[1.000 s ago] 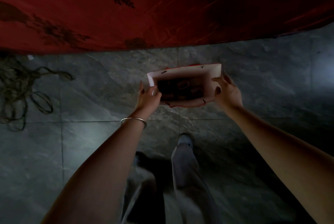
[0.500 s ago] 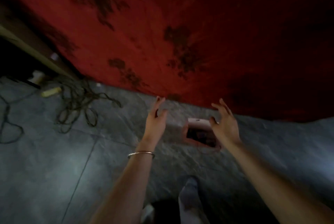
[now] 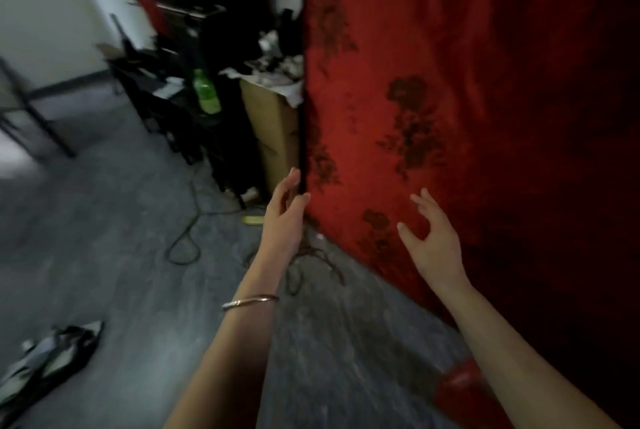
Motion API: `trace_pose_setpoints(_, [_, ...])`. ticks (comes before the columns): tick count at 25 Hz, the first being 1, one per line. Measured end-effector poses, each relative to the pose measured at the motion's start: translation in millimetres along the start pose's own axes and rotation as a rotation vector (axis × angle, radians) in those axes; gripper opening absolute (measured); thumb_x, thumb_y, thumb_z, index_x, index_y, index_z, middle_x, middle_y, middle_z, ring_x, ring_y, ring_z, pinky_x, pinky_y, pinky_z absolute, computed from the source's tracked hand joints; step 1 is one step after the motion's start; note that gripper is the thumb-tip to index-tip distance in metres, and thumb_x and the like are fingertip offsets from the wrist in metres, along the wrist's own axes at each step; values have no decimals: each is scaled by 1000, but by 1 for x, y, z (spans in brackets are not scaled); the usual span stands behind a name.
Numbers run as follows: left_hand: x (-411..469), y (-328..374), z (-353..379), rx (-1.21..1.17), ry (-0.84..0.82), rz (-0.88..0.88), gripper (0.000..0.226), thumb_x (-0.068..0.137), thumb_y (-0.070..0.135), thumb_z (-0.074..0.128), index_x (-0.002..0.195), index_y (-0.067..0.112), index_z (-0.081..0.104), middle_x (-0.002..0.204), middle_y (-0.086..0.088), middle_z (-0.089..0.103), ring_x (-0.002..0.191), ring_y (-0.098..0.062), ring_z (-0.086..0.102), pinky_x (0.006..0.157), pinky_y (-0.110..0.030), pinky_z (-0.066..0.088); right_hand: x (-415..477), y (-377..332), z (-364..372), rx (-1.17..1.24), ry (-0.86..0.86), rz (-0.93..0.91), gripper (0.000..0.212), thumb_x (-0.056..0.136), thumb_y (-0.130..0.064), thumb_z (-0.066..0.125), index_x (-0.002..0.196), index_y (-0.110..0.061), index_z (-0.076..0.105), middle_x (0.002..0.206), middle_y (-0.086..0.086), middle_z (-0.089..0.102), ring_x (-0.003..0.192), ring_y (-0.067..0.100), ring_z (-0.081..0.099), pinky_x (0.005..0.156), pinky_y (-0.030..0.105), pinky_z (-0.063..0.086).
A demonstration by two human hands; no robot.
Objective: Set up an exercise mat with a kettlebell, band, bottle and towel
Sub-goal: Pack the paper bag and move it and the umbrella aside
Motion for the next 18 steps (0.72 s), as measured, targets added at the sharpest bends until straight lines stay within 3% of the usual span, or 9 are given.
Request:
trace_pose_setpoints(2, [1,27,-69,43,69,57,42,94,6,46,134,19,46,139,5,46,124,-4,42,85,-1,38,7,-58,50,65,-45,-78,53,80,-12,69,130,-18,51,146,1,40,130,19,45,108,44,37])
trace_pose_setpoints(4, [0,45,-141,74,171,123,43,93,8,48,135,20,46,142,6,44,127,-2,40,86,2,38,7,-112,103,152,-102,-151,53,81,-12,68,130,-20,50,146,1,40,130,19,45,108,44,38])
trace_pose_setpoints(8, [-6,66,-285,116,443,173,44,90,0,49,133,10,47,143,-5,45,134,-15,39,112,-28,32,-8,-220,216,294,-323,-271,55,83,-19,66,130,-37,43,148,-3,38,133,14,40,107,42,38])
trace_pose_setpoints(13, [-21,69,-437,168,676,157,45,89,-4,49,133,5,46,142,-10,45,134,-18,39,110,-28,31,-37,-326,353,439,-495,-394,60,83,-15,67,138,-23,43,150,-2,35,135,12,37,111,40,34])
trace_pose_setpoints(18, [-30,76,-590,218,933,95,44,88,-3,49,132,4,47,138,-9,48,132,-20,41,112,-35,33,-69,-425,496,564,-666,-442,64,77,-29,65,135,-36,40,148,-3,39,133,13,42,108,43,38])
Point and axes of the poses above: each hand's wrist, its own x-axis towards the middle knuckle, its own z-axis out of the palm, y = z × x, the point moved 5 cm from there along x, towards the middle knuckle
